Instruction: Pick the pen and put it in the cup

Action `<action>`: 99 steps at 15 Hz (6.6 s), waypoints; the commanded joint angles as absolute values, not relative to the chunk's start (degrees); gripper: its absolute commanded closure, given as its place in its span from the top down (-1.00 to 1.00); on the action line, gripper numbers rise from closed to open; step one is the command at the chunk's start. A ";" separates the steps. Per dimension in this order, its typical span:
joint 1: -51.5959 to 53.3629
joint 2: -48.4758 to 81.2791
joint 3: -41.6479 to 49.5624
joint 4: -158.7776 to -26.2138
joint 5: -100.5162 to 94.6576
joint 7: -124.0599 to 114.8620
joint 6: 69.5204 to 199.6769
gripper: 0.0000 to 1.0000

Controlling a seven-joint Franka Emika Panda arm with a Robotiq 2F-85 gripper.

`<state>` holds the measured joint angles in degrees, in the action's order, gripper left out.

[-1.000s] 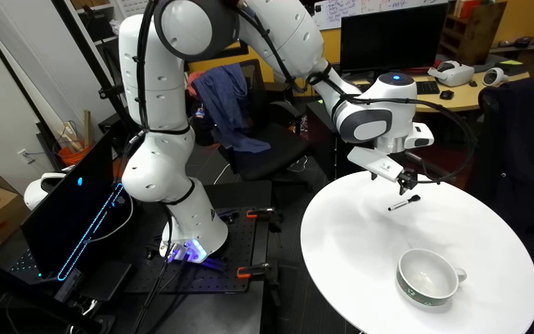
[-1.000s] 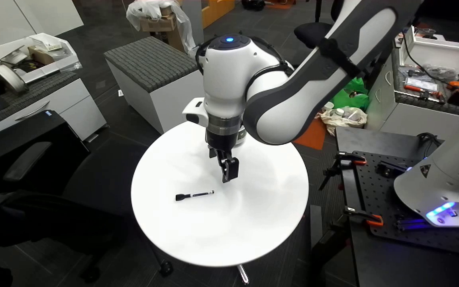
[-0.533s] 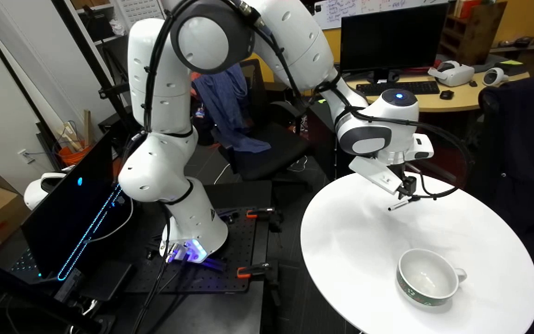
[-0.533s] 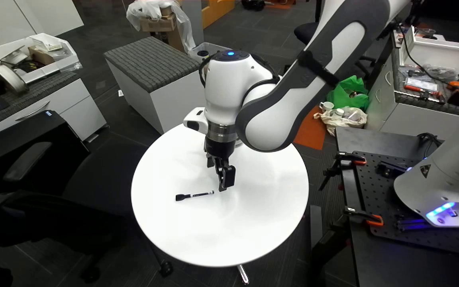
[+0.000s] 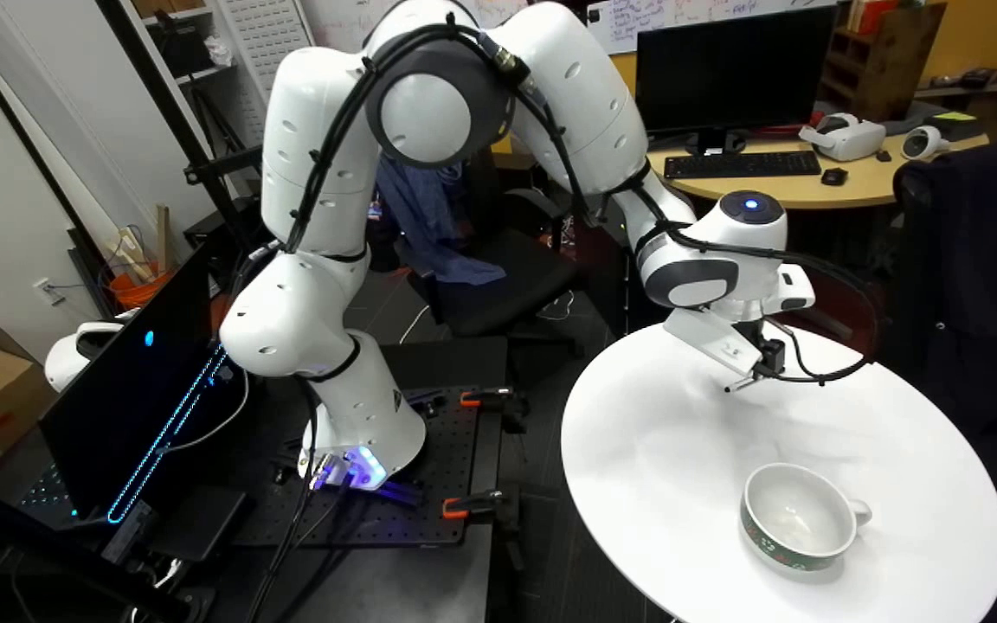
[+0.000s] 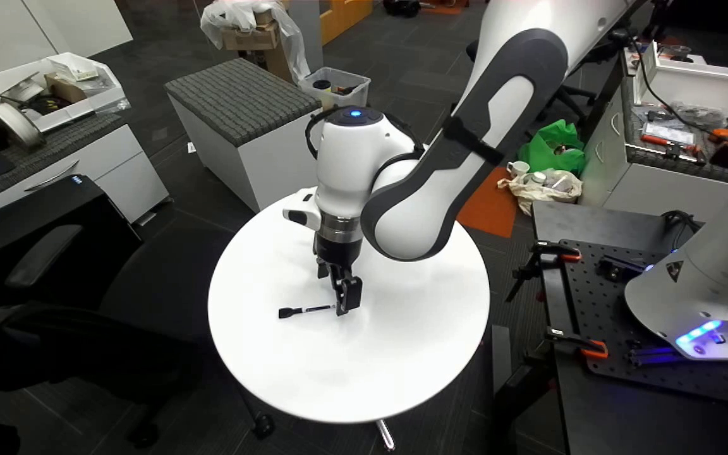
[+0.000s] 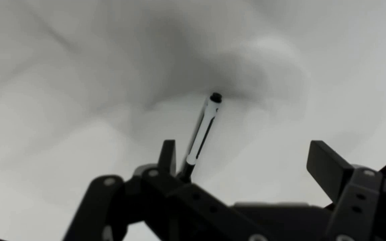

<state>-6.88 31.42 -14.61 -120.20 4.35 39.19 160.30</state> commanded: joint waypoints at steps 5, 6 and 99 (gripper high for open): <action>-4.36 38.10 -12.66 -115.42 -0.65 32.89 169.93 1.00; -3.89 38.61 -12.31 -115.13 -1.19 31.14 171.62 1.00; -0.50 7.61 11.36 -124.12 -28.76 18.78 135.96 -0.94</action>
